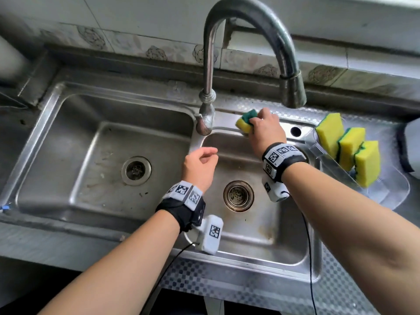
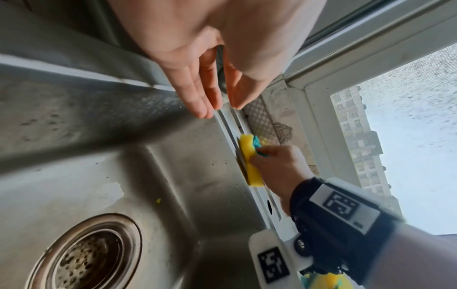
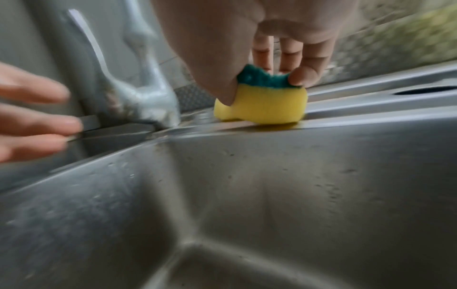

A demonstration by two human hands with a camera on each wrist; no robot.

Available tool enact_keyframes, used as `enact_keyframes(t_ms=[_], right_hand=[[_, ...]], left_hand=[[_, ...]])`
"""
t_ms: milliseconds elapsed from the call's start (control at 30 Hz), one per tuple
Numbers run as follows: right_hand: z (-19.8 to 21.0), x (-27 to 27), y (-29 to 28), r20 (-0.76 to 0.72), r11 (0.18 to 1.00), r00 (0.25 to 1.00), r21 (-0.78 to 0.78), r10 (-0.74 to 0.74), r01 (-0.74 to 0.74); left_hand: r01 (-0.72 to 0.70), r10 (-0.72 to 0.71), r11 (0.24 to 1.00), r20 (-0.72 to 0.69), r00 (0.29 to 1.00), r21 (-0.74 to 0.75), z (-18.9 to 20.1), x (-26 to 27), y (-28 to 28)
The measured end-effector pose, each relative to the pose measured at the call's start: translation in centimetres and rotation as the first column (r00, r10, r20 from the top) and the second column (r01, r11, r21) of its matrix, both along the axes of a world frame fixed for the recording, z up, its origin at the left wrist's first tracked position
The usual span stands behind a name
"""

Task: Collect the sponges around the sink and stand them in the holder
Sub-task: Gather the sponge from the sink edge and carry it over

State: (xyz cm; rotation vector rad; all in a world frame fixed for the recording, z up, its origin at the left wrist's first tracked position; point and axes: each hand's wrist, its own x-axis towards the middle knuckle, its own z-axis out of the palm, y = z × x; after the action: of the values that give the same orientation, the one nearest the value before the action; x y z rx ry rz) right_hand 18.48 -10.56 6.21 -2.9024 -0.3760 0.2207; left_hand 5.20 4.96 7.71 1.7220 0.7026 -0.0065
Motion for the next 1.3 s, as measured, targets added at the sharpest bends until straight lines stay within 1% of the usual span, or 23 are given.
enact_keyframes(t_ms=[67, 167, 233, 333, 367, 400, 467, 533, 600, 667, 767, 833, 967, 1033, 1100, 1133, 1233, 1300], right_hand=[[0.4, 0.1, -1.5, -0.038, 0.991, 0.99, -0.013, -0.136, 0.136], [0.9, 0.2, -2.0, -0.083, 0.961, 0.958, 0.006, -0.273, 0.275], [0.4, 0.5, -0.9, -0.093, 0.94, 0.942, 0.086, -0.323, 0.33], [-0.2, 1.0, 1.8, -0.112, 0.892, 0.929, 0.258, -0.354, 0.371], [-0.2, 1.0, 2.9, -0.114, 0.89, 0.939, 0.299, -0.325, 0.344], [-0.2, 1.0, 4.0, -0.11, 0.905, 0.96, 0.32, -0.258, 0.279], [-0.3, 0.8, 5.9, -0.102, 0.938, 0.992, 0.332, -0.072, 0.102], [-0.4, 1.1, 6.9, -0.101, 0.947, 0.993, 0.321, 0.065, -0.029], [-0.3, 1.6, 6.2, -0.101, 0.962, 0.99, 0.264, 0.099, -0.07], [-0.2, 1.9, 4.0, -0.109, 0.986, 0.993, 0.165, 0.041, -0.023], [-0.3, 0.9, -0.2, -0.102, 0.989, 0.989, 0.096, -0.105, 0.115], [-0.1, -0.4, -2.1, -0.128, 0.991, 0.983, 0.018, -0.133, 0.136], [1.6, -2.7, -4.7, -0.218, 0.993, 0.975, -0.117, -0.047, 0.022], [2.3, -3.6, -6.5, -0.232, 0.98, 0.973, -0.189, 0.018, -0.064], [2.8, -4.6, -8.4, -0.239, 0.955, 0.968, -0.261, 0.074, -0.138], [3.1, -5.2, -9.5, -0.26, 0.945, 0.962, -0.283, 0.089, -0.164], [3.7, -8.3, -12.8, -0.379, 0.922, 0.923, -0.331, 0.065, -0.201], [3.7, -10.8, -14.9, -0.406, 0.916, 0.911, -0.335, 0.071, -0.22]], left_hand=[[0.012, -0.012, 0.999, -0.011, 1.0, -0.044, 0.2, -1.3, 0.0], [-0.016, 0.015, 0.997, -0.02, 1.0, -0.077, 0.5, -3.4, 0.4], [-0.036, 0.032, 0.992, -0.03, 0.999, -0.12, 0.8, -4.7, 0.6], [-0.045, 0.04, 0.986, -0.036, 0.999, -0.159, 1.3, -6.3, 0.7], [-0.044, 0.039, 0.985, -0.031, 0.999, -0.167, 1.4, -6.8, 0.8], [-0.042, 0.038, 0.985, -0.029, 0.999, -0.169, 1.3, -7.2, 0.9], [-0.039, 0.033, 0.986, -0.041, 0.999, -0.159, 1.0, -7.6, 1.1], [-0.033, 0.025, 0.986, -0.049, 0.998, -0.161, 0.8, -7.6, 1.0], [-0.016, 0.01, 0.987, -0.042, 0.999, -0.161, 0.8, -7.4, 0.9], [0.002, -0.006, 0.988, -0.027, 1.0, -0.156, 1.1, -7.0, 0.7], [0.031, -0.037, 0.985, -0.034, 0.999, -0.172, 1.2, -6.0, 0.0], [0.05, -0.06, 0.981, -0.052, 0.997, -0.187, 1.0, -5.1, -0.8], [0.128, -0.147, 0.972, -0.086, 0.985, -0.196, 0.6, -3.9, -2.8], [0.154, -0.18, 0.965, -0.108, 0.978, -0.212, 0.2, -3.4, -3.8], [0.148, -0.184, 0.962, -0.142, 0.973, -0.231, -0.1, -2.9, -4.7], [0.135, -0.177, 0.961, -0.16, 0.971, -0.243, -0.4, -2.7, -5.1], [0.117, -0.173, 0.961, -0.212, 0.962, -0.252, -1.3, -2.5, -6.2], [0.119, -0.187, 0.956, -0.242, 0.952, -0.27, -2.0, -2.8, -7.0]])
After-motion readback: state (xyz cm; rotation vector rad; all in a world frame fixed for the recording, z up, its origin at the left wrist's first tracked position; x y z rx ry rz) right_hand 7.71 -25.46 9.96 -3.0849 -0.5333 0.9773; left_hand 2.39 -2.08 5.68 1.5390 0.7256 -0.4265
